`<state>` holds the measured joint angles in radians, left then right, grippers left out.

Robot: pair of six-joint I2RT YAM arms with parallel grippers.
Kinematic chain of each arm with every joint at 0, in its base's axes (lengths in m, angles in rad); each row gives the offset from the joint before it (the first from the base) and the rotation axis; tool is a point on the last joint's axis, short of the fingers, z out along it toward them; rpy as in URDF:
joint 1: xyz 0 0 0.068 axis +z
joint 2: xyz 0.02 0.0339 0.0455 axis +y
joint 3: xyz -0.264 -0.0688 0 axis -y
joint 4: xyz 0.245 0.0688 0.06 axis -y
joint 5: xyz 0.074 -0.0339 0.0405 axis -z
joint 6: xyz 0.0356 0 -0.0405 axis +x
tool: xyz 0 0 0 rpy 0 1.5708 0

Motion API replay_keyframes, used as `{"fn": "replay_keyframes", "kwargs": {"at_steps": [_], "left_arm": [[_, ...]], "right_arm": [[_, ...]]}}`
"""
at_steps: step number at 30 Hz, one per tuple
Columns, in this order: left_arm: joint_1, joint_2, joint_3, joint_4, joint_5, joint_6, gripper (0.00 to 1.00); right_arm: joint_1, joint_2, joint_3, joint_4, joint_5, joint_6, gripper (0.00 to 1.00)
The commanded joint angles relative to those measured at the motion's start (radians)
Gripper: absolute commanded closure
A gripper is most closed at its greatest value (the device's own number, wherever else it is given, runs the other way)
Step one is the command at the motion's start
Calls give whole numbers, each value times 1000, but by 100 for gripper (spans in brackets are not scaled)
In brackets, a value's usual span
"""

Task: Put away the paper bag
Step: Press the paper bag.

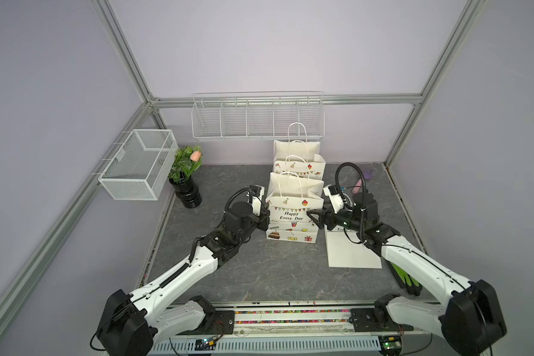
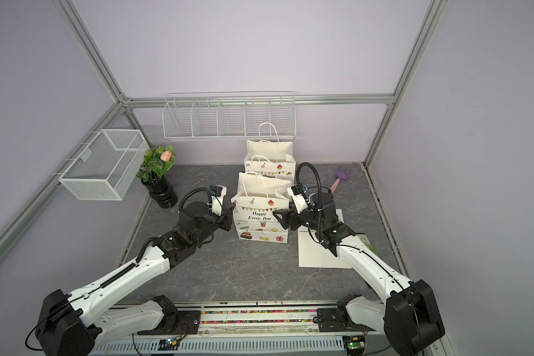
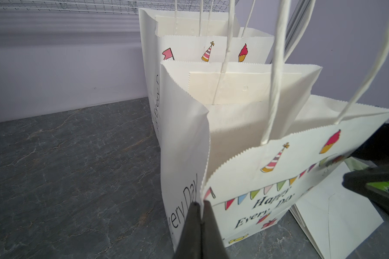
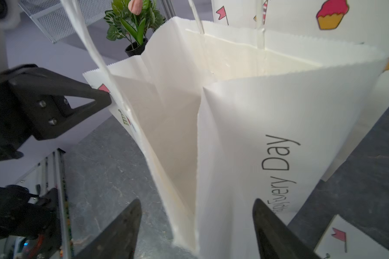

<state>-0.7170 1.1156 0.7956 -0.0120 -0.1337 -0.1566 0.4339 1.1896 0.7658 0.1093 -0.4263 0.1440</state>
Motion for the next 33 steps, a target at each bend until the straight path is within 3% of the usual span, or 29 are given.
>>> {"fn": "replay_keyframes", "kwargs": {"at_steps": [1, 6, 10, 12, 15, 20, 27, 28, 30, 33], "left_arm": [[6, -22, -18, -37, 3, -10, 100], [7, -39, -17, -32, 51, -24, 100], [8, -40, -15, -26, 77, -31, 100], [6, -38, -16, -23, 80, -33, 100], [7, -37, -17, -23, 82, -35, 100], [7, -37, -19, -25, 79, -36, 100], [7, -60, -22, -37, 63, -47, 99], [7, -67, -20, -41, 61, -57, 96], [7, -84, -13, -55, 53, -76, 72], [6, -129, 7, -101, 34, -106, 23]], "right_arm": [[2, -28, 10, 6, -64, 25, 32], [4, 1, 0, 27, -58, 33, 37], [5, 84, 12, 69, -83, 52, 25], [3, 120, 21, 77, -102, 57, 26], [4, 144, 23, 84, -120, 65, 37], [4, 100, 33, 59, -113, 68, 66], [4, 16, 59, 1, -84, 71, 90], [4, 9, 68, -13, -83, 72, 93], [5, -2, 87, -35, -83, 79, 93], [3, -24, 122, -90, -83, 87, 93]]}}
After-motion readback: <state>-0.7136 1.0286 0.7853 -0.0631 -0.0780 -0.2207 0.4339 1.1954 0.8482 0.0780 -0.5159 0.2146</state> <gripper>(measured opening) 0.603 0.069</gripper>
